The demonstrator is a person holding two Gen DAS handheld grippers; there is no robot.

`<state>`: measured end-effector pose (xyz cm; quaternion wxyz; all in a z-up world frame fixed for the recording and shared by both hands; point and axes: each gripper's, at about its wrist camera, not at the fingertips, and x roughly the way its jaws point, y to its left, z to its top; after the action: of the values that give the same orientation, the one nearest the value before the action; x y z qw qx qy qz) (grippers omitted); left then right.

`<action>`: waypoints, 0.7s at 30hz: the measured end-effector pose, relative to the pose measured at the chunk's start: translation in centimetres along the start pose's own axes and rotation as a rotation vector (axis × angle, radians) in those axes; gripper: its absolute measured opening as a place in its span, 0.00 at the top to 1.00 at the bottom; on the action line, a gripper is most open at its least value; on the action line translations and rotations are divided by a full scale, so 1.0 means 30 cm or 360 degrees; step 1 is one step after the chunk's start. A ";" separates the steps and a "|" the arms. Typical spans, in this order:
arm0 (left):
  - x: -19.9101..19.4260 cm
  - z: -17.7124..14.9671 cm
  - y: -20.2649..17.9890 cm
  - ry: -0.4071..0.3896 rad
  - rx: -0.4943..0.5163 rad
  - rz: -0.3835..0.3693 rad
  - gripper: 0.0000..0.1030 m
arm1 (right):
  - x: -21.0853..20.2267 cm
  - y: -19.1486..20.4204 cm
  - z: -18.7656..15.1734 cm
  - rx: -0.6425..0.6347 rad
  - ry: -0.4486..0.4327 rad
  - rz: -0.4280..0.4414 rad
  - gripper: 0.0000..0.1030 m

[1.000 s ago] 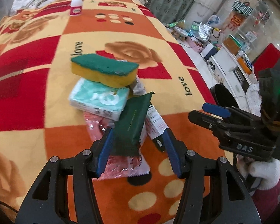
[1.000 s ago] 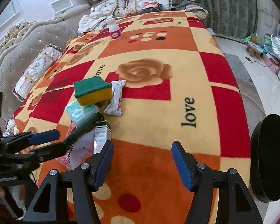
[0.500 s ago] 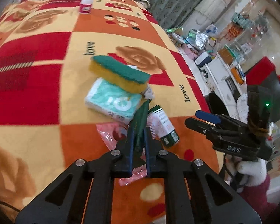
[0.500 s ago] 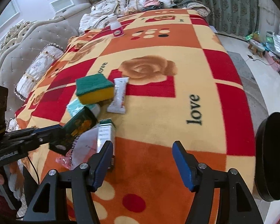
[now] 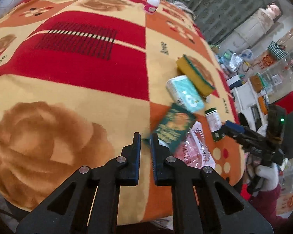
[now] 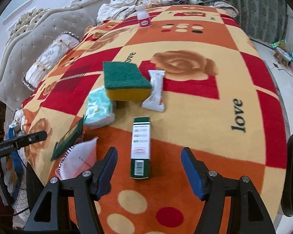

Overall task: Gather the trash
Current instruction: 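Grasp the green snack packet with the left gripper while the right grasps the green tube box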

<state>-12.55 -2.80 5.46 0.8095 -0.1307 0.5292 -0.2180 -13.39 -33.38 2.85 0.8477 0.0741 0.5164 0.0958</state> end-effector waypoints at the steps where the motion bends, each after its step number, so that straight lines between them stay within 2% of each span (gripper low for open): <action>1: -0.004 0.000 -0.015 -0.0006 0.0039 -0.0009 0.91 | 0.009 0.008 0.001 -0.0009 0.0009 -0.0003 0.37; 2: -0.003 0.001 -0.029 -0.0003 0.0075 -0.0012 0.85 | 0.015 0.012 0.002 -0.0014 0.0015 -0.0004 0.37; 3: 0.002 0.000 -0.053 0.0007 0.0140 -0.0012 0.70 | 0.022 0.017 0.004 -0.0019 0.0020 -0.0003 0.37; 4: 0.013 -0.001 -0.076 0.0020 0.0196 -0.0009 0.61 | 0.030 0.021 0.004 -0.0022 0.0025 -0.0002 0.37; 5: 0.027 0.000 -0.095 0.0030 0.0237 -0.0009 0.47 | 0.035 0.024 0.004 -0.0024 0.0029 -0.0004 0.37; 8: 0.084 0.008 -0.129 0.0077 0.0331 -0.0017 0.46 | 0.046 0.034 0.003 -0.0039 0.0048 -0.0010 0.37; 12: 0.169 0.026 -0.133 0.0144 0.0378 0.0055 0.46 | 0.050 0.031 0.005 -0.0036 0.0055 -0.0018 0.37; 14: 0.198 0.038 -0.131 0.0138 0.0396 0.0134 0.46 | 0.054 0.029 0.008 -0.0029 0.0052 -0.0016 0.37; 18: 0.219 0.047 -0.127 0.0138 0.0394 0.0152 0.47 | 0.061 0.037 0.020 -0.0030 0.0011 -0.0017 0.37; 19: 0.220 0.048 -0.130 0.0137 0.0403 0.0161 0.48 | 0.067 0.041 0.021 -0.0041 0.0009 -0.0021 0.39; 20: 0.220 0.049 -0.130 0.0135 0.0401 0.0164 0.60 | 0.074 0.047 0.022 -0.0060 0.0012 -0.0029 0.48; 21: 0.219 0.051 -0.126 0.0137 0.0388 0.0162 0.60 | 0.087 0.055 0.022 -0.0086 0.0022 -0.0046 0.54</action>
<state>-9.70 -9.35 2.49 0.8060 0.0051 0.5390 -0.2445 -11.78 -31.18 1.27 0.8471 0.0431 0.5205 0.0979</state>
